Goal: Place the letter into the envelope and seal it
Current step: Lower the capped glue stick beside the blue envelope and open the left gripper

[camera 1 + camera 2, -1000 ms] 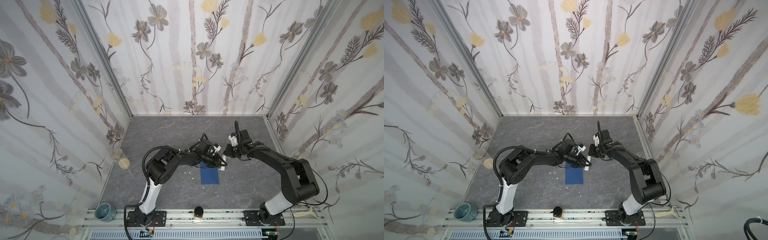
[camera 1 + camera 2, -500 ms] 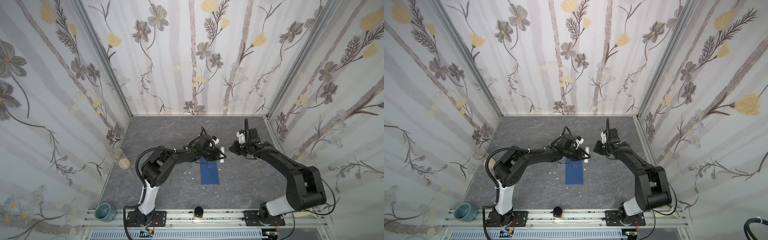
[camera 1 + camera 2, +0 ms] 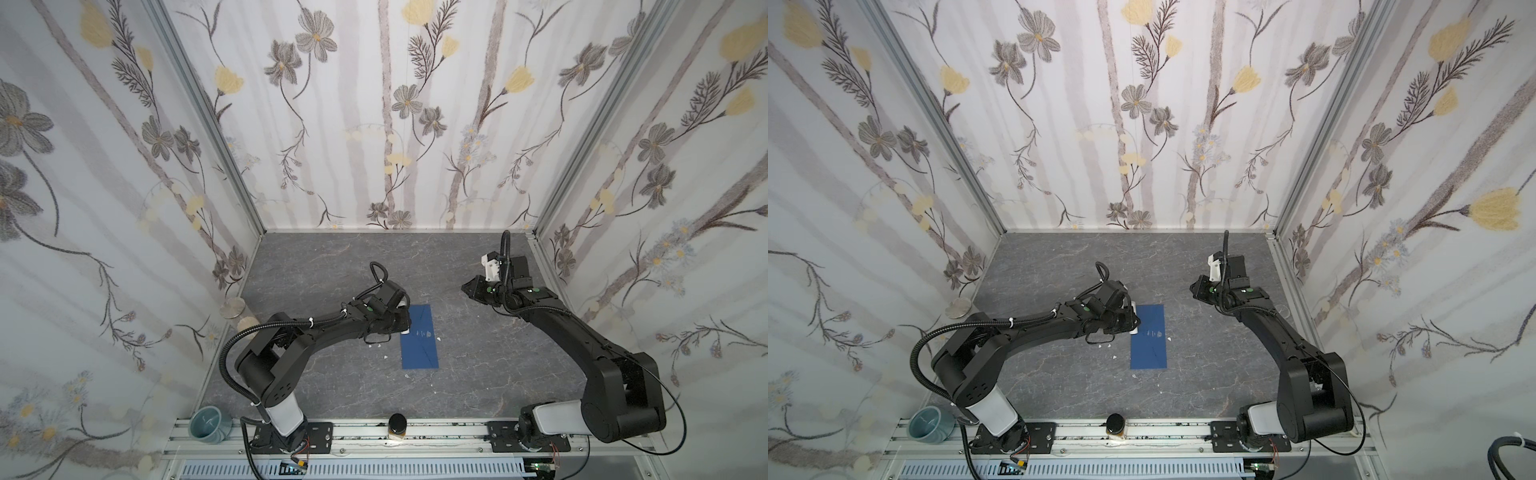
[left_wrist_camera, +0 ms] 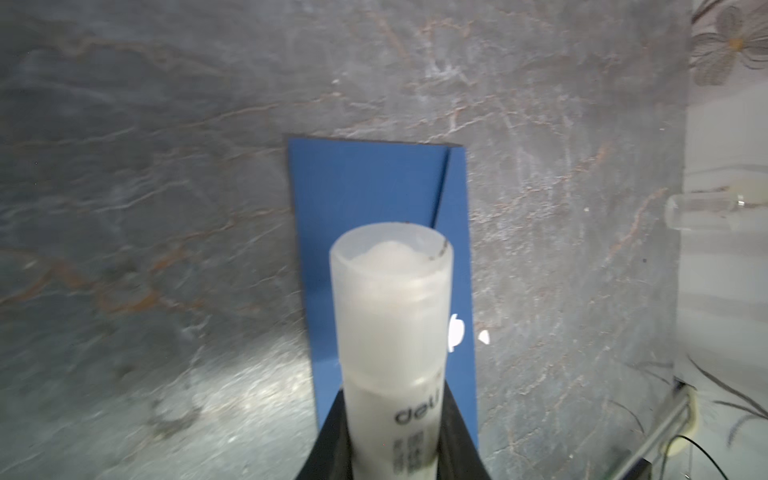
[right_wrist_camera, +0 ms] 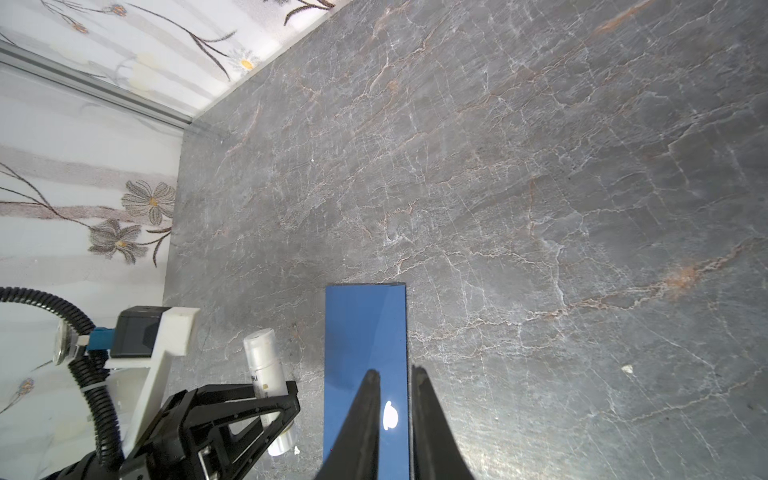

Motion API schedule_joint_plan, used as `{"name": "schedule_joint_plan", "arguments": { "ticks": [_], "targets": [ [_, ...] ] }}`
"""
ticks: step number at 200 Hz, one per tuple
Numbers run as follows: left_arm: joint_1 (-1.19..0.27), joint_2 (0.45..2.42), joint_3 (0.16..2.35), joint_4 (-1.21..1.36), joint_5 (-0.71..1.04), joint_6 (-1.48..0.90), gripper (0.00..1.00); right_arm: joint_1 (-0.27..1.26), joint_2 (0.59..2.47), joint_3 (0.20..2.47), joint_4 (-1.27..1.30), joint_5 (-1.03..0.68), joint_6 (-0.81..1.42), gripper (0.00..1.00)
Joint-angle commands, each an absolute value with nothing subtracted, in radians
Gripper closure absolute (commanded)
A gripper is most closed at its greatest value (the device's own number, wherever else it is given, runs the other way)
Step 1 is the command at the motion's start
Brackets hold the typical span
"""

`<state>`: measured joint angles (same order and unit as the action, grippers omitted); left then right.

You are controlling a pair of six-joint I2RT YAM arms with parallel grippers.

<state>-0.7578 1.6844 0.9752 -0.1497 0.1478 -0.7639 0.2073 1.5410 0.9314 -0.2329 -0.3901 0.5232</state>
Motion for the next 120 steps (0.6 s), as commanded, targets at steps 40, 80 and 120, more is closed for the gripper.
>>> {"name": "schedule_joint_plan", "arguments": {
  "ticks": [40, 80, 120],
  "targets": [
    [-0.781, 1.675, 0.935, -0.250, -0.010, -0.770, 1.00, 0.207, 1.490, 0.861, -0.116, -0.435, 0.558, 0.81],
    [-0.792, 1.702, 0.941, -0.278, -0.037, -0.757, 0.87, 0.207, 1.471, 0.820, -0.094, -0.439, 0.572, 0.79],
    [-0.798, 1.740, 0.970, -0.288, -0.038, -0.739, 0.76, 0.206, 1.471, 0.815, -0.094, -0.439, 0.577, 0.77]
  ]
}}
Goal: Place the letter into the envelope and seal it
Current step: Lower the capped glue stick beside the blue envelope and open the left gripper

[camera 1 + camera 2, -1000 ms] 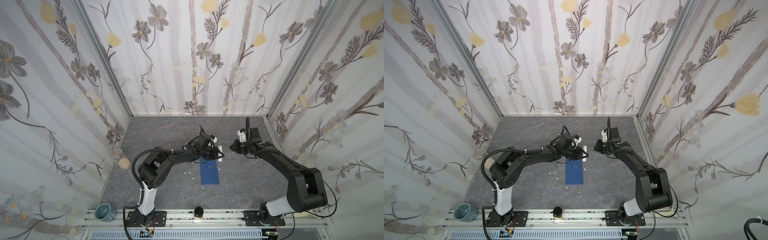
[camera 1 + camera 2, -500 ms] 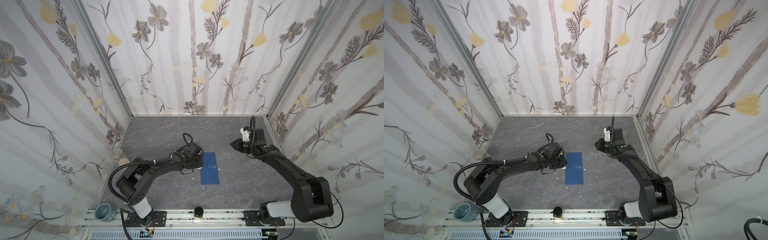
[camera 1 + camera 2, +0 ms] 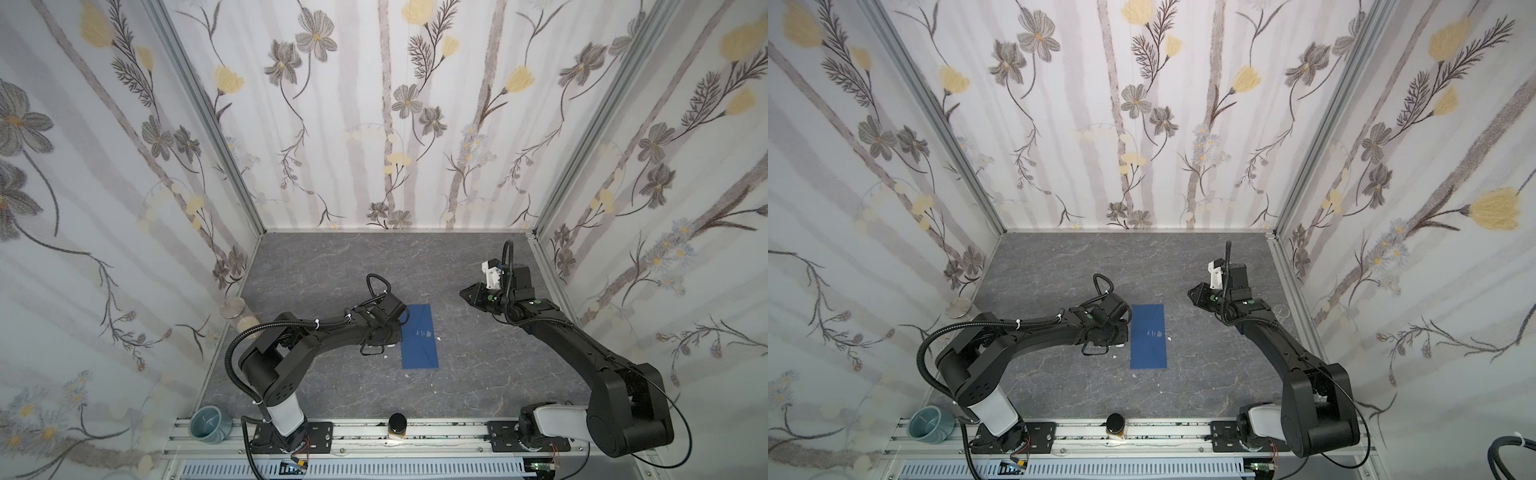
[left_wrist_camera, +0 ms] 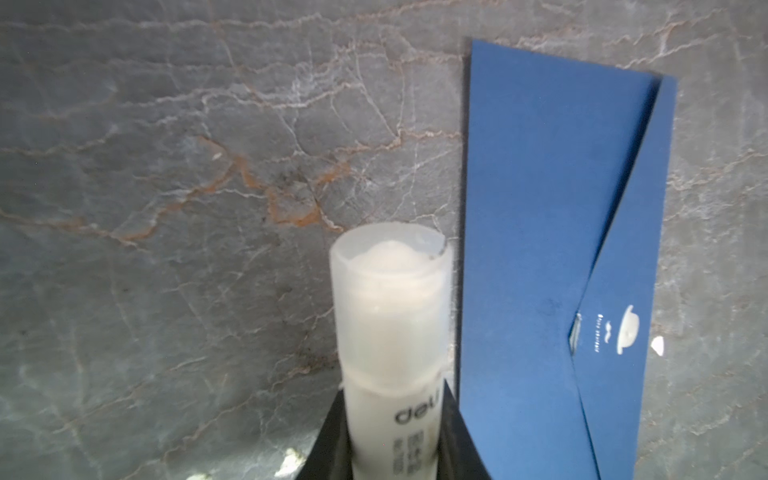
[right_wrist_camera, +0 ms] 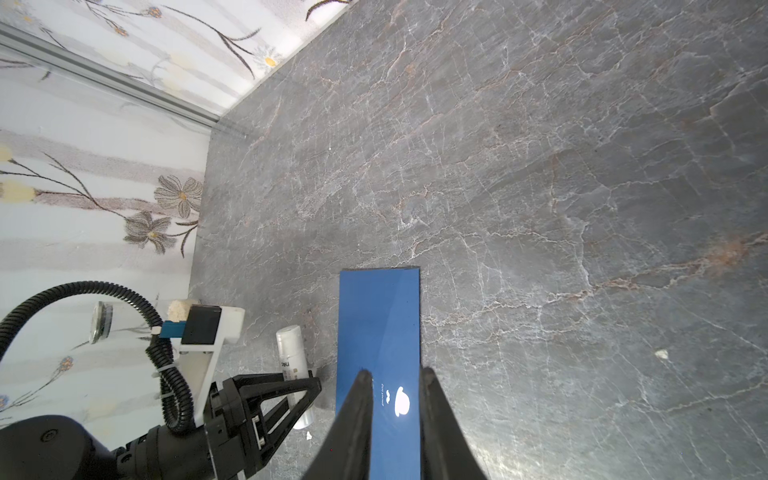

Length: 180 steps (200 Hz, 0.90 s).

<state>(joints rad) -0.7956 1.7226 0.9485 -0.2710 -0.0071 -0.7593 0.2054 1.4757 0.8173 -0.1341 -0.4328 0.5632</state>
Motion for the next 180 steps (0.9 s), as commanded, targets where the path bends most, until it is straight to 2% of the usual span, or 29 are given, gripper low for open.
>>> {"name": "schedule_joint_plan", "arguments": {
  "ticks": [1, 25, 46, 58, 150, 180],
  "targets": [
    [-0.798, 1.740, 0.971, -0.288, -0.038, -0.739, 0.76, 0.206, 1.471, 0.814, -0.094, -0.439, 0.577, 0.77],
    [-0.801, 1.751, 0.980, -0.291, -0.038, -0.735, 0.67, 0.204, 1.466, 0.808, -0.093, -0.434, 0.579, 0.76],
    [-0.801, 1.759, 0.987, -0.291, -0.036, -0.733, 0.64, 0.202, 1.460, 0.802, -0.094, -0.427, 0.580, 0.76],
    [-0.802, 1.766, 0.991, -0.291, -0.032, -0.732, 0.58, 0.200, 1.456, 0.798, -0.093, -0.426, 0.582, 0.75],
    [-0.802, 1.733, 1.012, -0.291, -0.043, -0.746, 0.57, 0.195, 1.427, 0.787, -0.094, -0.426, 0.584, 0.72],
    [-0.801, 1.690, 1.018, -0.296, -0.073, -0.764, 0.49, 0.190, 1.405, 0.790, -0.097, -0.425, 0.585, 0.71]
  ]
}}
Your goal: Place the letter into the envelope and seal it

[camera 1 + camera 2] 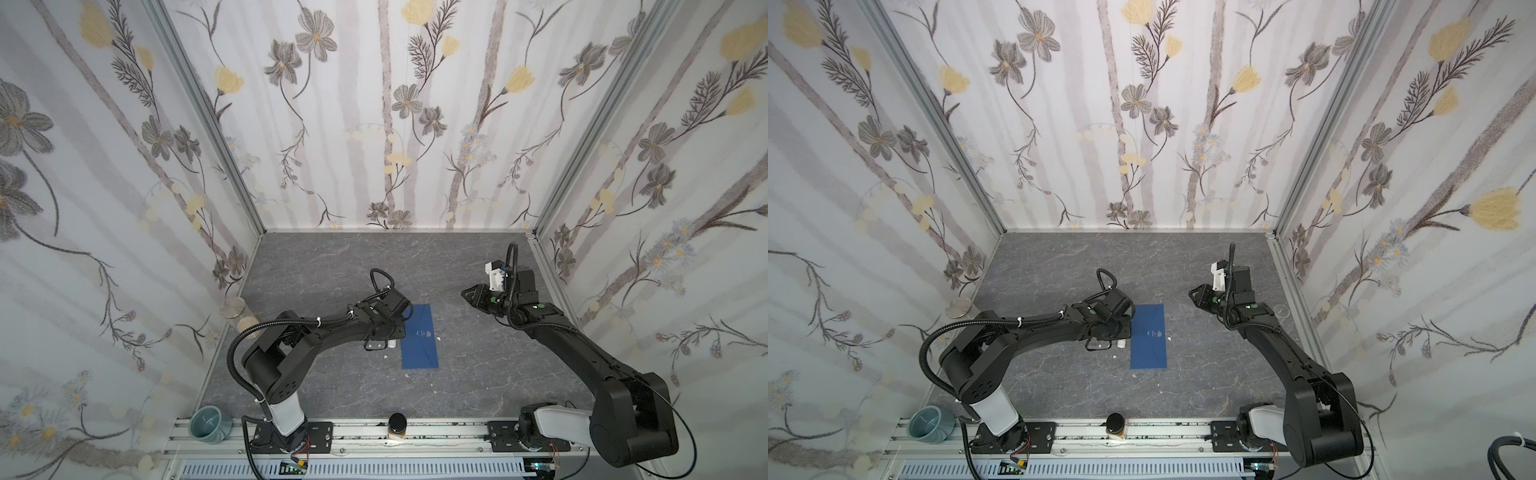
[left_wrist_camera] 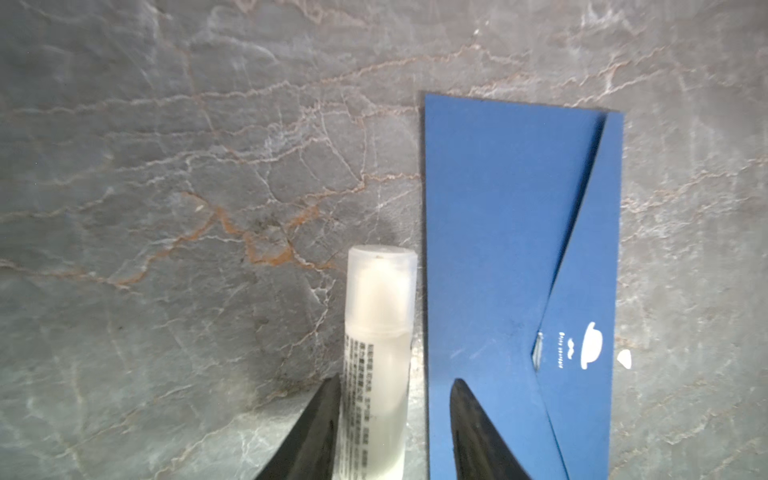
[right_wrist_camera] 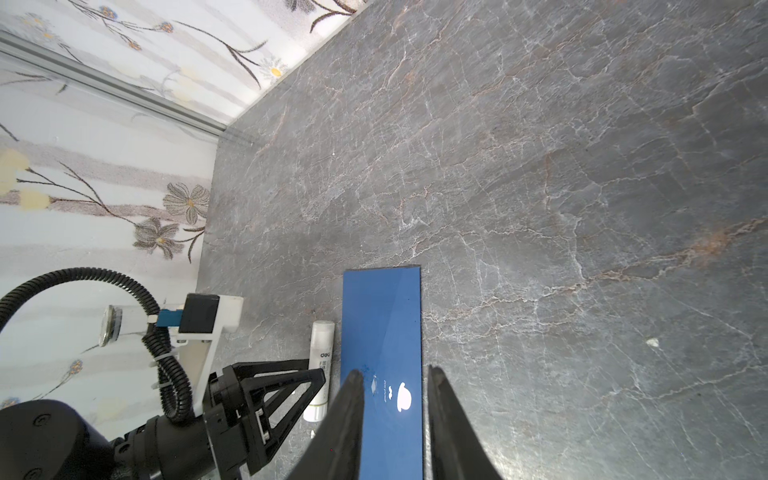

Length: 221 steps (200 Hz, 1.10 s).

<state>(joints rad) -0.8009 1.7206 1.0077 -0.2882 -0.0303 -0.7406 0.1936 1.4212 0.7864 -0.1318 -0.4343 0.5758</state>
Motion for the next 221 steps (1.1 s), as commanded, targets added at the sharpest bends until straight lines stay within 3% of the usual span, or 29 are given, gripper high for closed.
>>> {"name": "schedule_joint_plan", "arguments": {
  "ticks": [1, 58, 107, 118, 135, 141, 147, 153, 158, 162, 191, 221],
  "targets": [
    [-0.801, 1.690, 1.018, -0.296, -0.074, -0.765, 0.48, 0.190, 1.404, 0.790, -0.098, -0.425, 0.585, 0.71],
    [-0.798, 1.574, 1.054, -0.351, -0.159, -0.773, 0.48, 0.167, 1.352, 0.805, -0.127, -0.422, 0.581, 0.71],
    [-0.734, 1.333, 1.045, -0.383, -0.340, -0.734, 0.47, 0.090, 1.278, 0.830, -0.112, -0.374, 0.491, 0.71],
    [-0.714, 1.272, 1.044, -0.382, -0.414, -0.711, 0.42, 0.080, 1.255, 0.834, -0.097, -0.327, 0.459, 0.71],
    [-0.667, 1.191, 1.048, -0.366, -0.506, -0.654, 0.16, 0.071, 1.224, 0.829, -0.061, -0.247, 0.413, 0.68],
    [-0.643, 1.172, 1.048, -0.359, -0.528, -0.628, 0.06, 0.068, 1.217, 0.822, -0.043, -0.224, 0.396, 0.63],
    [-0.621, 1.155, 1.048, -0.353, -0.547, -0.605, 0.01, 0.068, 1.209, 0.814, -0.024, -0.204, 0.379, 0.49],
    [-0.593, 1.139, 1.045, -0.346, -0.555, -0.586, 0.00, 0.064, 1.206, 0.805, -0.006, -0.181, 0.364, 0.39],
    [-0.572, 1.127, 1.042, -0.338, -0.554, -0.568, 0.00, 0.062, 1.204, 0.801, 0.000, -0.166, 0.353, 0.25],
    [-0.554, 1.116, 1.037, -0.329, -0.553, -0.552, 0.00, 0.059, 1.205, 0.799, 0.004, -0.156, 0.348, 0.20],
    [-0.476, 1.026, 0.900, -0.191, -0.677, -0.419, 0.00, 0.037, 1.201, 0.761, 0.076, -0.095, 0.336, 0.10],
    [-0.403, 0.910, 0.627, 0.176, -0.734, -0.246, 0.00, 0.032, 1.186, 0.638, 0.228, 0.077, 0.333, 0.06]
  ]
}}
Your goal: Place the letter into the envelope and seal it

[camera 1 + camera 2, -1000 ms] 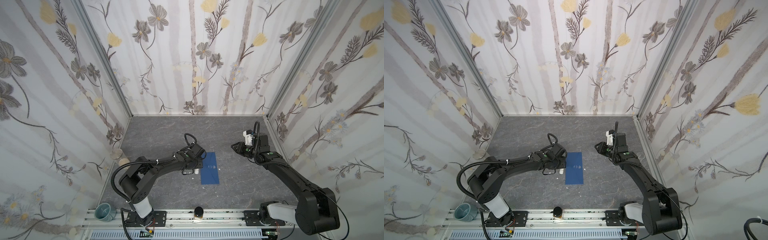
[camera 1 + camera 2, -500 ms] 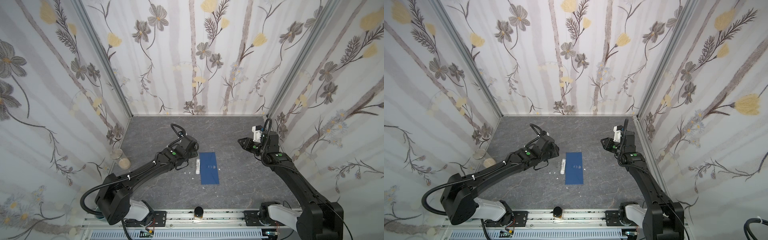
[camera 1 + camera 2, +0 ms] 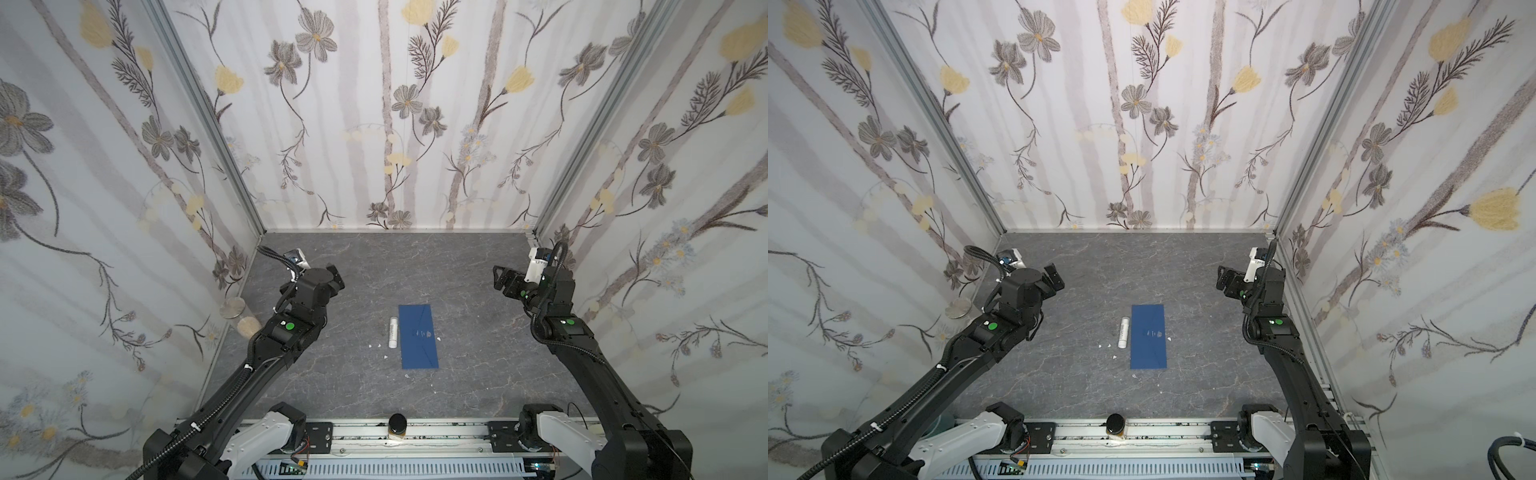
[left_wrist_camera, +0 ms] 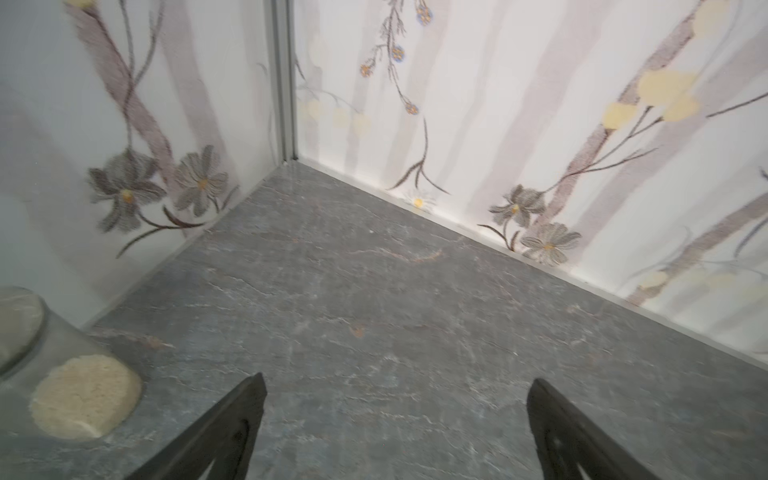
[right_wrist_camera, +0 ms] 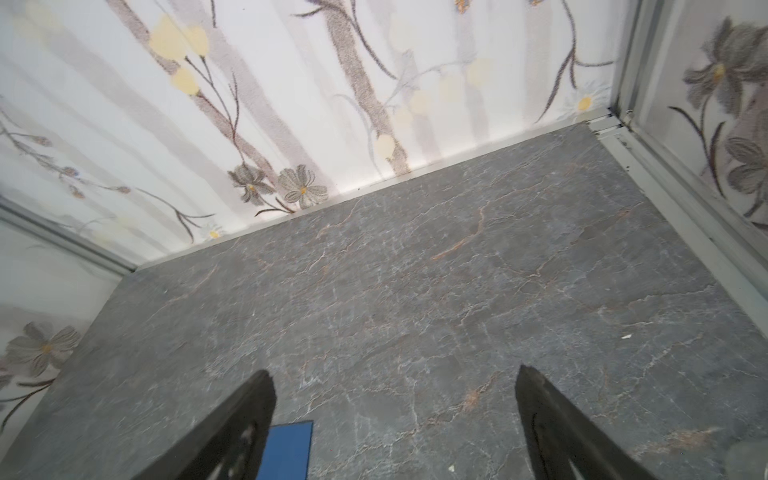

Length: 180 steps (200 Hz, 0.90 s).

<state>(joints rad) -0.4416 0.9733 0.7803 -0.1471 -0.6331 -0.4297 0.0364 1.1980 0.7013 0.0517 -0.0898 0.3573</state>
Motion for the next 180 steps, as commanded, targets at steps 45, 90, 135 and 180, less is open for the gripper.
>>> {"name": "schedule_joint_plan", "arguments": {
  "ticks": [45, 90, 135, 180],
  "targets": [
    [-0.280, 0.975, 0.306, 0.746, -0.626, -0.073, 0.00, 0.025, 1.209, 0.517, 0.420, 0.196, 0.272, 0.04],
    [-0.206, 1.245, 0.298, 0.924, -0.523, -0.015, 0.00, 0.025, 1.248, 0.382, 0.676, 0.211, 0.179, 0.02],
    [-0.163, 1.418, 0.274, 1.097, -0.401, -0.002, 0.00, 0.025, 1.265, 0.188, 1.062, 0.190, 0.099, 0.00],
    [-0.113, 1.526, 0.266, 1.246, -0.279, -0.009, 0.00, 0.023, 1.371, 0.150, 1.281, 0.154, 0.060, 0.00]
  ]
}}
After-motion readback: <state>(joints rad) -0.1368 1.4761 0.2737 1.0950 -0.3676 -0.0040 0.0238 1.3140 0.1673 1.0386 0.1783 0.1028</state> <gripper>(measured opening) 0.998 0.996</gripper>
